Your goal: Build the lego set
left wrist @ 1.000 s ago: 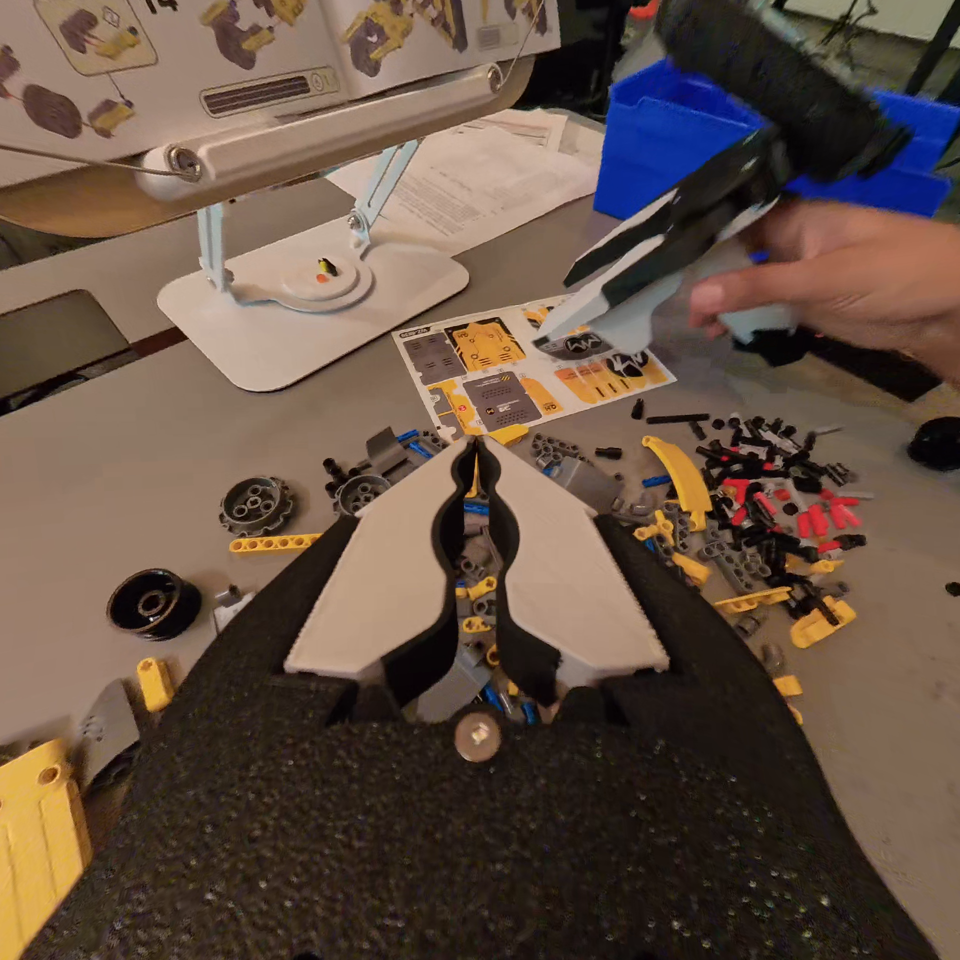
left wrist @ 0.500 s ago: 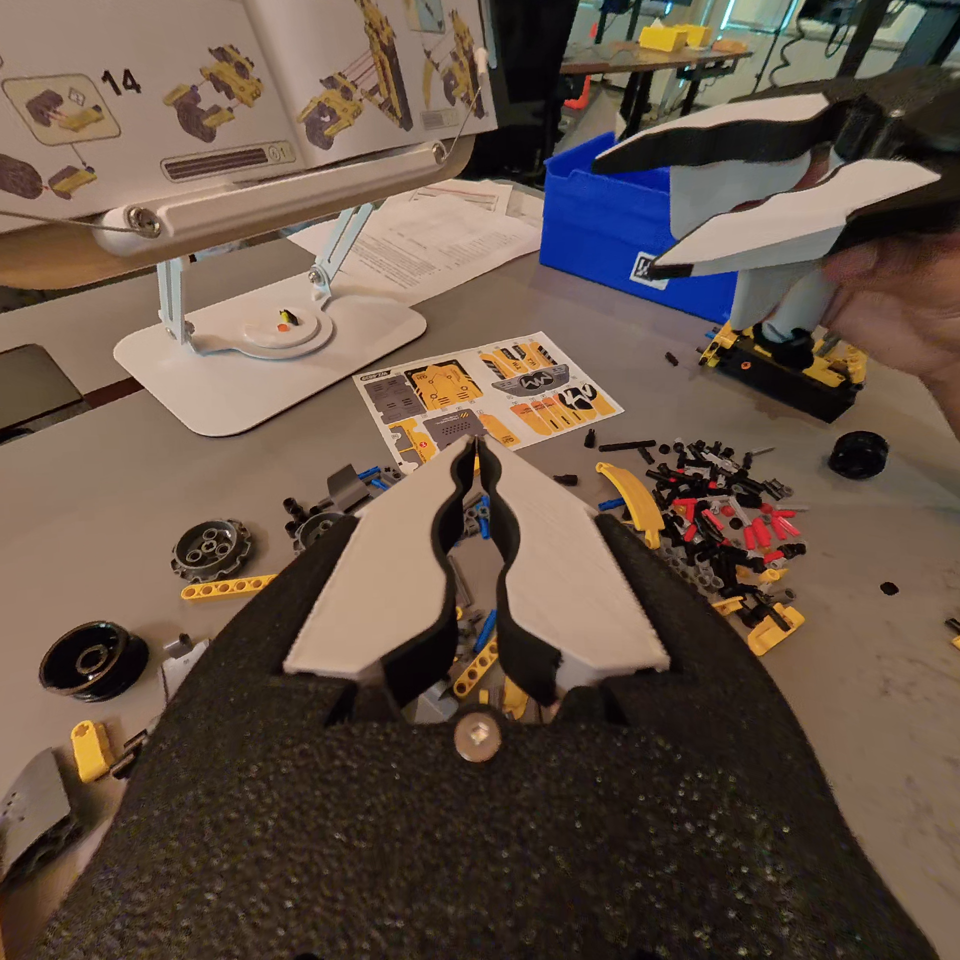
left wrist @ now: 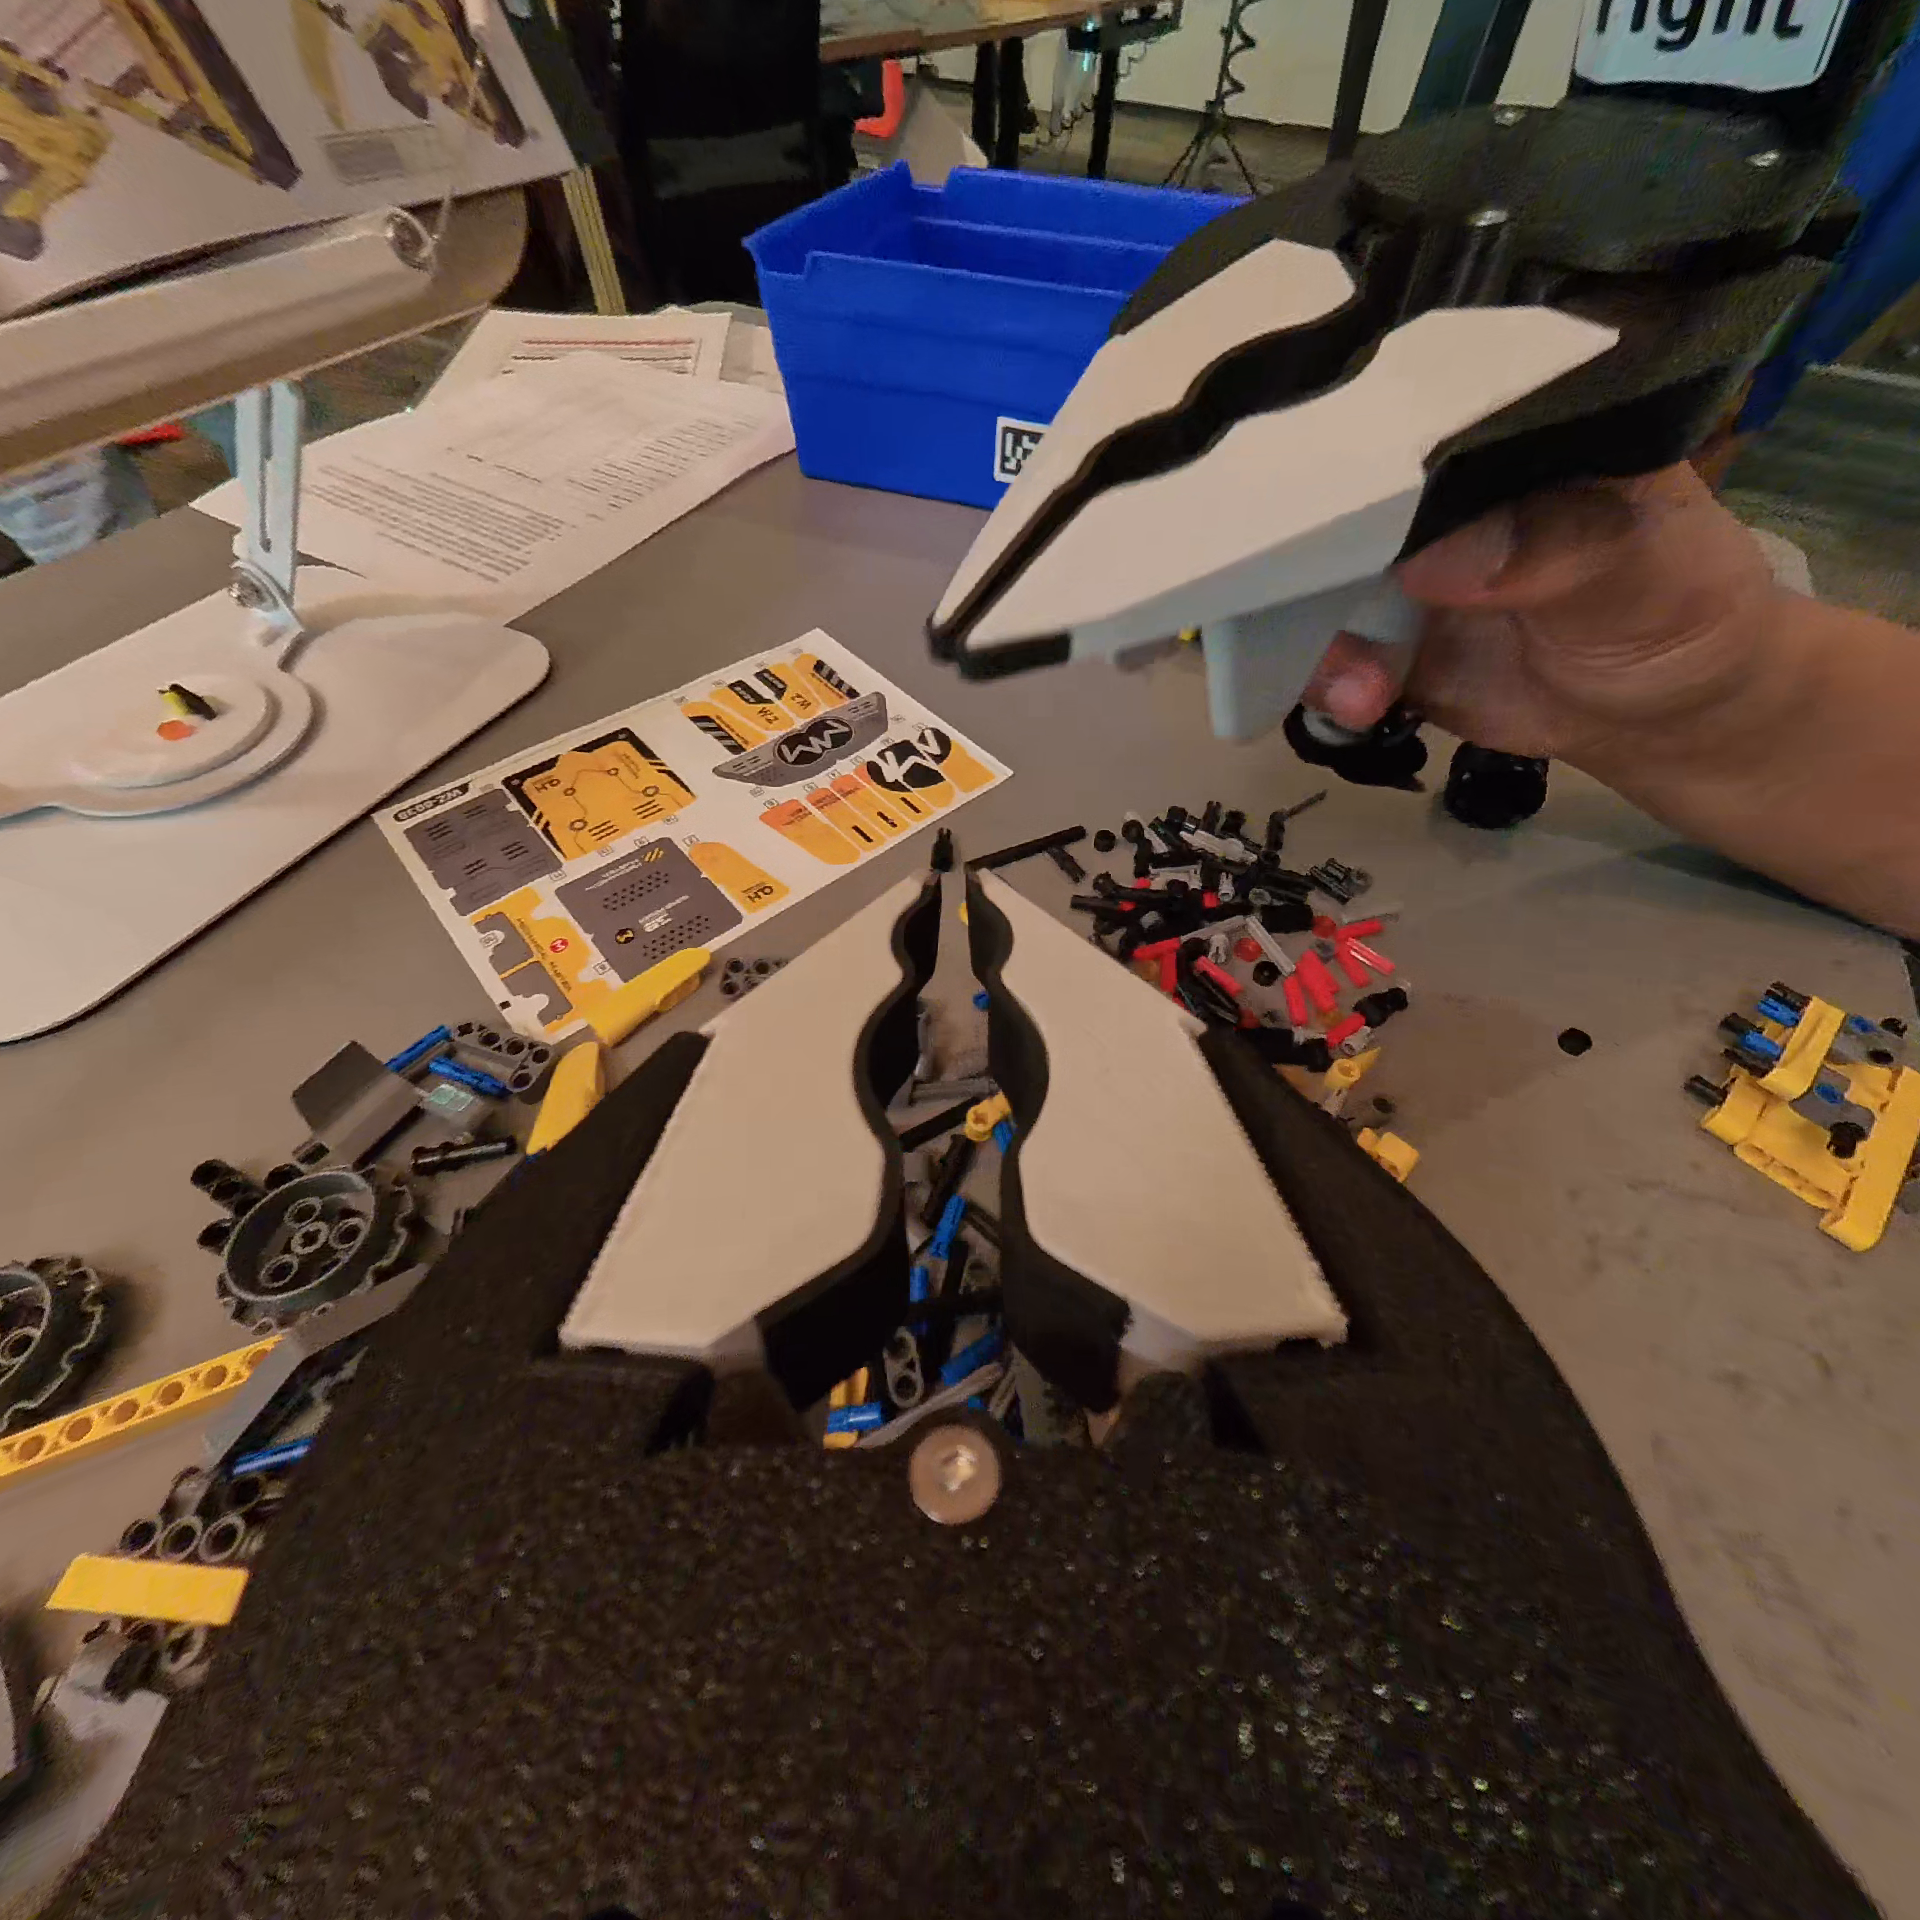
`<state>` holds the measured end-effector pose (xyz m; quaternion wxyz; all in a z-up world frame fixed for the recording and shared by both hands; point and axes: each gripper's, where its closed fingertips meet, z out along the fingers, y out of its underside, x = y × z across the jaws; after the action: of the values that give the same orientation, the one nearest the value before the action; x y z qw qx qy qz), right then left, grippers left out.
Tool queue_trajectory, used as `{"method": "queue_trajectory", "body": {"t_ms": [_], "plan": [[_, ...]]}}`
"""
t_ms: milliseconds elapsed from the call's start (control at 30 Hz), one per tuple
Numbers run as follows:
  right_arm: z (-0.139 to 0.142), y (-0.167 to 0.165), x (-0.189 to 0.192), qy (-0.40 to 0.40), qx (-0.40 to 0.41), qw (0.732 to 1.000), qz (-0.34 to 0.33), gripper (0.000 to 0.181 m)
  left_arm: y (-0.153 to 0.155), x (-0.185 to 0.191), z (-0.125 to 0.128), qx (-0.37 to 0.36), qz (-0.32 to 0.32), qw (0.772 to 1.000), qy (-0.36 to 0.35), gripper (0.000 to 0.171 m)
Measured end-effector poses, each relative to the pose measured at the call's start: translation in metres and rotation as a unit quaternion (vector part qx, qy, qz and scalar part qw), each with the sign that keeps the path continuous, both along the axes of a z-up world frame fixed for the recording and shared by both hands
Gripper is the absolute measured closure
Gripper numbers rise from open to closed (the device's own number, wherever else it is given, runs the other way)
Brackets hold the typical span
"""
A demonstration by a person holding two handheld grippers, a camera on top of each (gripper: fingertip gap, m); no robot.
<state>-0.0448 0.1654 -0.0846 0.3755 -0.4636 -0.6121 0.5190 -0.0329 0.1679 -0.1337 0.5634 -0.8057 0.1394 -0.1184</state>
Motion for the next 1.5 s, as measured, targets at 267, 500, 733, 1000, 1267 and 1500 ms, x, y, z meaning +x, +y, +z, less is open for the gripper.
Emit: {"method": "queue_trajectory", "body": {"t_ms": [267,500,733,1000,1267,1500], "plan": [[-0.002,-0.003,-0.002,0.001,-0.076,0.997,0.011,0.156,0.003,-0.01,-0.011,-0.013,0.028,0.999,0.024,0.167],[0.001,0.003,0.0,0.014,-0.085,0.996,0.01,0.156,0.0,-0.024,0.007,0.017,0.047,0.998,-0.041,0.166],[-0.009,0.003,-0.004,-0.002,-0.089,0.996,0.011,0.156,0.0,-0.035,0.008,0.01,0.062,0.995,-0.083,0.166],[0.011,0.026,0.003,0.062,-0.08,0.994,-0.033,0.156,0.003,-0.05,-0.001,0.001,0.096,0.99,-0.101,0.163],[0.017,0.038,0.007,0.077,-0.134,0.987,-0.035,0.156,0.0,-0.064,0.002,-0.011,0.112,0.976,-0.188,0.161],[0.003,0.046,0.001,0.054,-0.174,0.982,-0.052,0.156,-0.006,-0.089,-0.002,-0.014,0.157,0.972,-0.176,0.159]]}}
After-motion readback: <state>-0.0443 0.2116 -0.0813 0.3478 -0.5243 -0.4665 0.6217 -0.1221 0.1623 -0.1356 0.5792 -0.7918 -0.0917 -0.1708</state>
